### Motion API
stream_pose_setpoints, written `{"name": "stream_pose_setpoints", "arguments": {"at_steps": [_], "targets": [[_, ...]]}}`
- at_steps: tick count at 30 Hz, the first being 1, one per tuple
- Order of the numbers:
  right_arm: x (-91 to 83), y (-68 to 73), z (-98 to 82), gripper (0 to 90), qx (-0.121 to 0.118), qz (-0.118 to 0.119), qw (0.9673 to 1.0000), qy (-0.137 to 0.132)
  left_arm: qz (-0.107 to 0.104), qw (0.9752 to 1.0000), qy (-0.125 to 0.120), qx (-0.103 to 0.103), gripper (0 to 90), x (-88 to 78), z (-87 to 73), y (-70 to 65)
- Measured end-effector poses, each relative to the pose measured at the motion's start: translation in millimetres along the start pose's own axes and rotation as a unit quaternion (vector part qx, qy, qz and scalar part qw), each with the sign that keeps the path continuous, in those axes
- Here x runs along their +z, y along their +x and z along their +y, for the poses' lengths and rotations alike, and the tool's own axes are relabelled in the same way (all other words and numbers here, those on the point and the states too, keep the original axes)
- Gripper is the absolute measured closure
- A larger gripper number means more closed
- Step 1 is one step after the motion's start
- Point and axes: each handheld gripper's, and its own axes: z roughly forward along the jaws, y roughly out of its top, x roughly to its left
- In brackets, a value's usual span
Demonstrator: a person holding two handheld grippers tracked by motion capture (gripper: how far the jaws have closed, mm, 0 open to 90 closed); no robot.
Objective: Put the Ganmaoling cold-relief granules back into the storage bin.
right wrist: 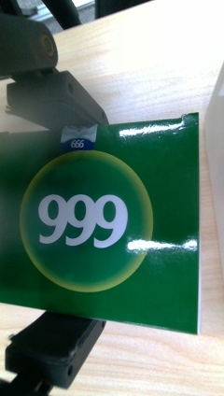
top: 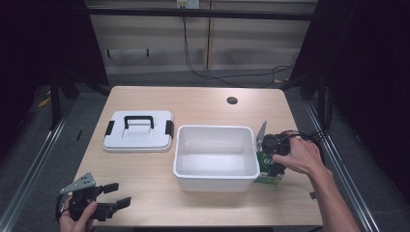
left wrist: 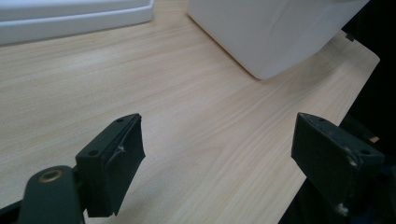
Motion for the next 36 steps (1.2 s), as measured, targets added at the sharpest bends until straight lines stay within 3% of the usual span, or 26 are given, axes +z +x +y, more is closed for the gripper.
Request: {"name": "stream_pose_setpoints", "arguments": {"at_steps": [22,27,28,36], "targets": [[-31.7,5.9,-15.8,15.1,0.028,-0.006,0.9992,-0.030,0.000,1.0000,0.000,0.000,17.0,-0.2,0.2,-0.2],[-40.8,7.5,-19.1,15.1,0.024,-0.019,0.9986,-0.042,0.000,1.0000,-0.001,0.000,17.0,-0.3,0.1,0.0],[-45.6,10.1,-20.9,15.2,0.036,-0.022,0.9981,-0.045,0.000,1.0000,-0.001,0.000,16.9,-0.2,0.2,-0.2],[-55.8,13.3,-30.0,15.3,0.040,-0.032,0.9968,-0.062,0.000,1.0000,0.000,0.000,17.0,-0.1,0.1,-0.2]]}}
